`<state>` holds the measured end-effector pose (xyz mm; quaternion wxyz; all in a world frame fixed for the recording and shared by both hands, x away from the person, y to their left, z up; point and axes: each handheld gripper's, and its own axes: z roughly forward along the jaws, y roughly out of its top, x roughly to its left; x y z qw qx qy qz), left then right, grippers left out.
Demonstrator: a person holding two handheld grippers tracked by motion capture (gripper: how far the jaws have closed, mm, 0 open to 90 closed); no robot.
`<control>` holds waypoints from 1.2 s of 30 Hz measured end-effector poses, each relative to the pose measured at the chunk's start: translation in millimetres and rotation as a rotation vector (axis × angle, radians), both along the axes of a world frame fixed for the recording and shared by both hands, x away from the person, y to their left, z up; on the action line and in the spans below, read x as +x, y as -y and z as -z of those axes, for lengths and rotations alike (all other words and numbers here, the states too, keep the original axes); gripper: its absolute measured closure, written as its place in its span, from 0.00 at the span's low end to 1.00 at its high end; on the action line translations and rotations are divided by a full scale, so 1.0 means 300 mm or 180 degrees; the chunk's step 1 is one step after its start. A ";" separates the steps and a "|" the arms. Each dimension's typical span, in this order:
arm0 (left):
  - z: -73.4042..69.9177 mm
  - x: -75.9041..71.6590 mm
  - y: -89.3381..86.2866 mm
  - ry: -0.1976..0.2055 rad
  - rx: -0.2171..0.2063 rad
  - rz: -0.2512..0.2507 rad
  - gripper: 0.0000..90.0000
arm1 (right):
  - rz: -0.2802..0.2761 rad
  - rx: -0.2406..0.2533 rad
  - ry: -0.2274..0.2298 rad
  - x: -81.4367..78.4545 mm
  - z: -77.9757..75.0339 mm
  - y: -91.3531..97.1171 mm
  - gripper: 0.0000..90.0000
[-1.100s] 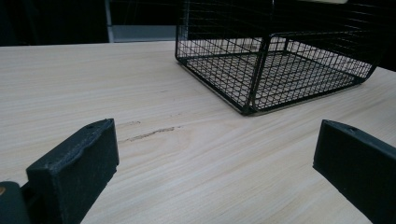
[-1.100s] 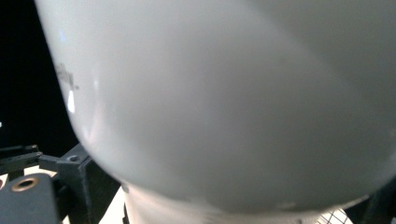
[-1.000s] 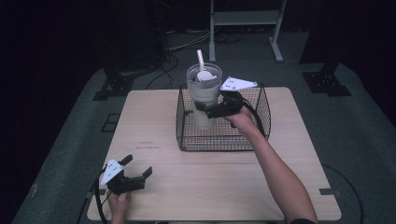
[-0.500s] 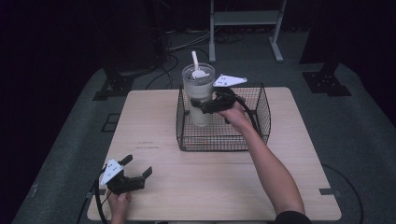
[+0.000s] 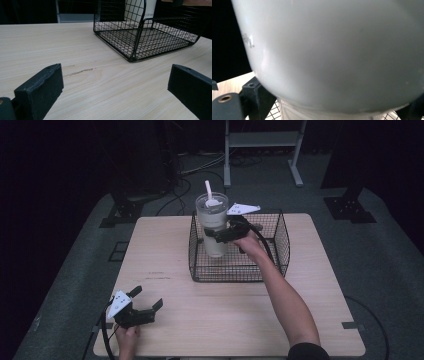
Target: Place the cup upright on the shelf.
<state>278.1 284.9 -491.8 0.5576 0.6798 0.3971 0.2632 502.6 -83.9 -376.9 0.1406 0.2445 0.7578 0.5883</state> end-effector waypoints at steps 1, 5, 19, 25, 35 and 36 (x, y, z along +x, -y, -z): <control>0.000 0.000 0.000 0.0001 -0.0001 0.0001 0.00 | 0.0000 -0.0011 -0.0004 0.004 0.005 -0.002 0.09; 0.000 0.000 0.000 0.0001 -0.0002 0.0002 0.00 | -0.0010 -0.0095 -0.0045 0.014 0.025 -0.016 0.09; 0.001 0.000 -0.001 0.0008 -0.0023 0.0002 0.00 | -0.0033 -0.0252 -0.0202 0.049 0.089 -0.034 0.09; 0.000 0.000 -0.002 0.0008 -0.0032 0.0003 0.00 | -0.0029 -0.0301 -0.0240 0.056 0.101 -0.032 0.09; 0.001 -0.001 -0.002 0.0005 -0.0041 0.0004 0.00 | -0.0033 -0.0364 -0.0286 0.065 0.131 -0.032 0.09; 0.001 -0.001 -0.002 0.0009 -0.0041 0.0005 0.00 | -0.0023 -0.0361 -0.0290 0.066 0.130 -0.032 0.09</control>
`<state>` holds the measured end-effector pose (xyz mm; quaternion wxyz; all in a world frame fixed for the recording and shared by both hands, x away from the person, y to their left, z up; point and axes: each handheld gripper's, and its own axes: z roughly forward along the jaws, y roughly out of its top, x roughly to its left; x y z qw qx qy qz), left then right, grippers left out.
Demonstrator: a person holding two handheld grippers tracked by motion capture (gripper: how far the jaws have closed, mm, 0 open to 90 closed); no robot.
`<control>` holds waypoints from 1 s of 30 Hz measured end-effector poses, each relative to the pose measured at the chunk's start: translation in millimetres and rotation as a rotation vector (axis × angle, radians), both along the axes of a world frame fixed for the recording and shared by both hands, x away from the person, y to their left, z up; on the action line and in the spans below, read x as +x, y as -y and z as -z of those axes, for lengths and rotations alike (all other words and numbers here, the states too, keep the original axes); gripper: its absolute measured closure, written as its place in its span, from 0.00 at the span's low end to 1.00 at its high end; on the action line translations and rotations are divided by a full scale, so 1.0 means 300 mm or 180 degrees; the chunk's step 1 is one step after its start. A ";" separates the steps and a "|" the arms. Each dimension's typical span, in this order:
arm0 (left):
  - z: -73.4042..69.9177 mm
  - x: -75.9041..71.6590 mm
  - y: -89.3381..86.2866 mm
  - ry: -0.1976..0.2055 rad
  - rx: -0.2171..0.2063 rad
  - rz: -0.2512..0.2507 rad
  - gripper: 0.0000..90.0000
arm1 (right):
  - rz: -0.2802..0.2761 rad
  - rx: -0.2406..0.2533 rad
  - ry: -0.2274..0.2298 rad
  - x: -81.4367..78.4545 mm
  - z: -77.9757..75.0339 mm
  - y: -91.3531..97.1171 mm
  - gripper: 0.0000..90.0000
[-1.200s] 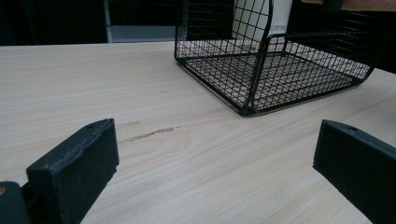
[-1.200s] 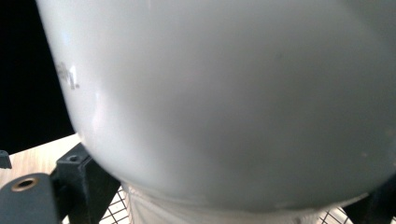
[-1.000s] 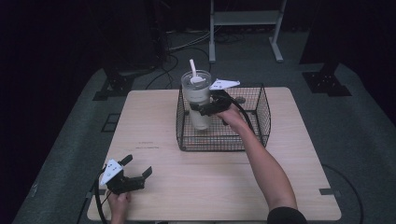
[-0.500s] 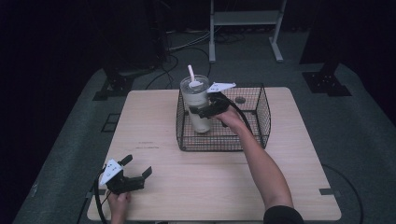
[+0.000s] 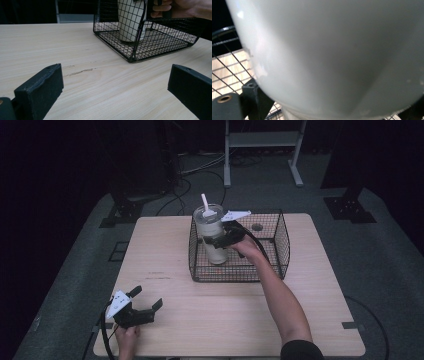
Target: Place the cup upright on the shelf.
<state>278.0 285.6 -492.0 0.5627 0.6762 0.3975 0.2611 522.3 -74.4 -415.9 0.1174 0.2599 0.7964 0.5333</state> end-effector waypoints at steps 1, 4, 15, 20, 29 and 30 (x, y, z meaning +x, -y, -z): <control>0.000 0.000 0.000 -0.0002 0.0001 0.0000 0.00 | 0.0000 -0.0008 -0.0003 0.001 0.001 0.000 0.09; 0.000 0.000 -0.001 0.0004 0.0002 0.0002 0.00 | -0.0005 -0.0006 0.0006 0.001 0.004 0.008 0.09; 0.000 -0.001 0.001 -0.0007 0.0019 0.0004 0.00 | -0.0075 -0.0069 0.0121 -0.007 0.015 0.029 0.08; 0.000 0.000 0.001 -0.0006 0.0020 0.0005 0.00 | -0.0100 -0.0086 0.0108 -0.013 0.017 0.045 0.08; 0.000 -0.001 -0.003 -0.0006 -0.0023 -0.0010 0.00 | -0.0138 -0.0112 0.0150 -0.024 0.020 0.057 0.08; 0.000 -0.001 -0.003 -0.0007 -0.0033 -0.0008 0.00 | -0.0143 -0.0116 0.0151 -0.025 0.020 0.057 0.08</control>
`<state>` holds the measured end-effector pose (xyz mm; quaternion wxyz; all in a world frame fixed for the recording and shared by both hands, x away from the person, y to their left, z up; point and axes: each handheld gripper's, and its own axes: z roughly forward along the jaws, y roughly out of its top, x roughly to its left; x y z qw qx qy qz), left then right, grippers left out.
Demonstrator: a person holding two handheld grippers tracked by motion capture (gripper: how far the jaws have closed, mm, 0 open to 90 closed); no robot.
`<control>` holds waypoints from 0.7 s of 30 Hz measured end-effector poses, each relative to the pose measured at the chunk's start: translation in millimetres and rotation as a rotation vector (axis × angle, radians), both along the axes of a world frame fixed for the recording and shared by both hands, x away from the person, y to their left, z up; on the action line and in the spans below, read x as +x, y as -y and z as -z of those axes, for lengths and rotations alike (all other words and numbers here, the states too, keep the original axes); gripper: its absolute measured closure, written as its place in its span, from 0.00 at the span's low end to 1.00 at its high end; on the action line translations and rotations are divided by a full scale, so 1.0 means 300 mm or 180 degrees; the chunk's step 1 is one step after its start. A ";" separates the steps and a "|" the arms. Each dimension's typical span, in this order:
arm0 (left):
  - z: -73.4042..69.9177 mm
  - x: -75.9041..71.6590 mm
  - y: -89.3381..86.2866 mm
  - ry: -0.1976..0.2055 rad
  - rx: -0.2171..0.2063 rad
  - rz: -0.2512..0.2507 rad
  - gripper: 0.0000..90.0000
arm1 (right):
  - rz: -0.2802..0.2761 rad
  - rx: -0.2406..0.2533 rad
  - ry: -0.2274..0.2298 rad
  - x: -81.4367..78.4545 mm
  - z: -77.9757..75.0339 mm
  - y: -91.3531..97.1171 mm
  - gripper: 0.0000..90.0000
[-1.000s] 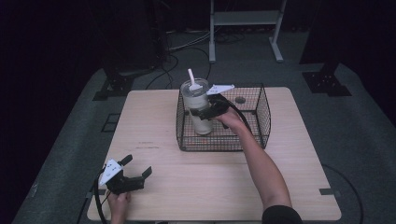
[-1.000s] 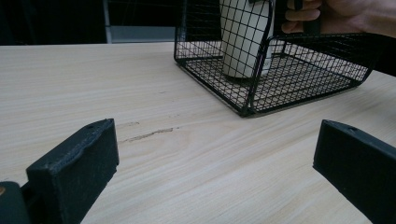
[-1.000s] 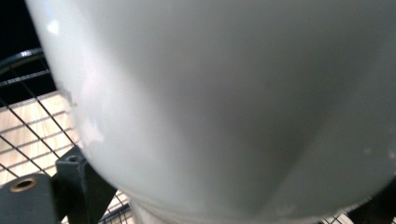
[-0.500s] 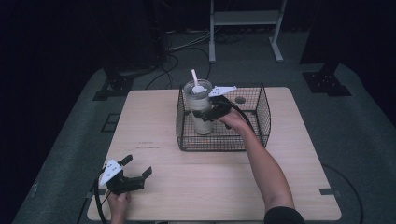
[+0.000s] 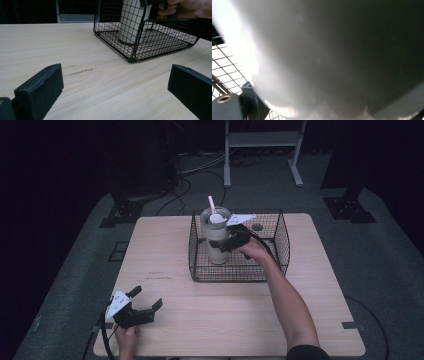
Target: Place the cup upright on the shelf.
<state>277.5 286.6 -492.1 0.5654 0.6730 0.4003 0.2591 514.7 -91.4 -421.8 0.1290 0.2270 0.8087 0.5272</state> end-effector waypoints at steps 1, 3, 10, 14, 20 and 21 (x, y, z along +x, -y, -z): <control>0.000 0.000 0.000 0.0000 0.0003 0.0001 0.00 | -0.0009 -0.0007 0.0005 -0.001 0.000 0.001 0.08; 0.000 0.001 0.002 -0.0001 0.0006 -0.0003 0.00 | -0.0011 -0.0005 0.0001 -0.002 0.001 0.003 0.08; 0.000 0.002 0.003 -0.0008 0.0026 -0.0012 0.00 | -0.0038 -0.0027 -0.0029 -0.006 -0.001 0.015 0.09; 0.000 0.002 0.006 -0.0007 0.0058 -0.0008 0.00 | -0.0032 -0.0023 -0.0014 -0.013 0.001 0.025 0.09; 0.000 0.003 0.006 -0.0010 0.0055 -0.0008 0.00 | -0.0021 -0.0053 -0.0034 -0.019 -0.003 0.035 0.09; 0.000 0.003 0.006 -0.0008 0.0053 -0.0008 0.00 | -0.0019 -0.0053 -0.0032 -0.019 -0.003 0.035 0.09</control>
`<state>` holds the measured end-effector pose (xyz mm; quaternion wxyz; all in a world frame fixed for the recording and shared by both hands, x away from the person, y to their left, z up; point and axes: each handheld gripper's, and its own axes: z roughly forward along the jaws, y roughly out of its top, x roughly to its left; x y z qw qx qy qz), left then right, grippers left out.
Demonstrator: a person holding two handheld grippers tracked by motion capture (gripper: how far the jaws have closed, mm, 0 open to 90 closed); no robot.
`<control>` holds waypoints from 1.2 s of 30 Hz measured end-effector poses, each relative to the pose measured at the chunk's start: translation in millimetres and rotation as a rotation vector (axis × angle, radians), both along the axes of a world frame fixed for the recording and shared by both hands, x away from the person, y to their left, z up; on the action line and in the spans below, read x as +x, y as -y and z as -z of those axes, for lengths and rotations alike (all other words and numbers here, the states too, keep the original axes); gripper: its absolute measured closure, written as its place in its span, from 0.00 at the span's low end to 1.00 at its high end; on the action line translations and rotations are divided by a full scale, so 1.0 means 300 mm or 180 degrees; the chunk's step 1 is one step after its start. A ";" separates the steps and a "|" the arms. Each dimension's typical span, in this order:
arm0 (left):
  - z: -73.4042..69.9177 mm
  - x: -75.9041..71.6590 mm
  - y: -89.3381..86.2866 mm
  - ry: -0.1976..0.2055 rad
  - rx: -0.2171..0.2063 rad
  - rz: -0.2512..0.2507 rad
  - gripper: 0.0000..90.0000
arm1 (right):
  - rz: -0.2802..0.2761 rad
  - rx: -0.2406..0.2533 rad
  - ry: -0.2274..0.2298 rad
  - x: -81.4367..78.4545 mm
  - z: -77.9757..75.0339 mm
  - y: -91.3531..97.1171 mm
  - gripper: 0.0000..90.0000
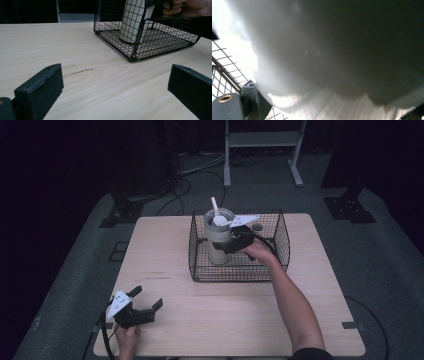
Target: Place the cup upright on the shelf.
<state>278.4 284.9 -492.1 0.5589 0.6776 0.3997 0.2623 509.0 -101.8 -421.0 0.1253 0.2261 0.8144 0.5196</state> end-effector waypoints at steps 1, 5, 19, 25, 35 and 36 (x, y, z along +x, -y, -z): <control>0.000 0.000 0.000 0.0000 -0.0001 0.0000 0.00 | -0.0001 -0.0003 0.0002 0.000 0.000 0.000 0.09; 0.000 -0.002 -0.001 0.0004 -0.0003 0.0004 0.00 | -0.0004 -0.0005 0.0006 0.001 0.000 0.001 0.09; 0.000 -0.004 -0.002 0.0013 -0.0010 0.0013 0.00 | 0.0039 -0.0072 0.0033 -0.013 -0.008 0.001 0.09; 0.000 -0.003 -0.003 0.0023 -0.0034 0.0023 0.00 | 0.0072 -0.0093 0.0042 -0.021 -0.011 0.008 0.09; 0.000 -0.004 -0.002 0.0023 -0.0031 0.0019 0.00 | 0.0106 -0.0129 0.0058 -0.033 -0.023 0.027 0.09; 0.000 -0.004 -0.002 0.0022 -0.0025 0.0019 0.00 | 0.0107 -0.0126 0.0056 -0.035 -0.024 0.030 0.09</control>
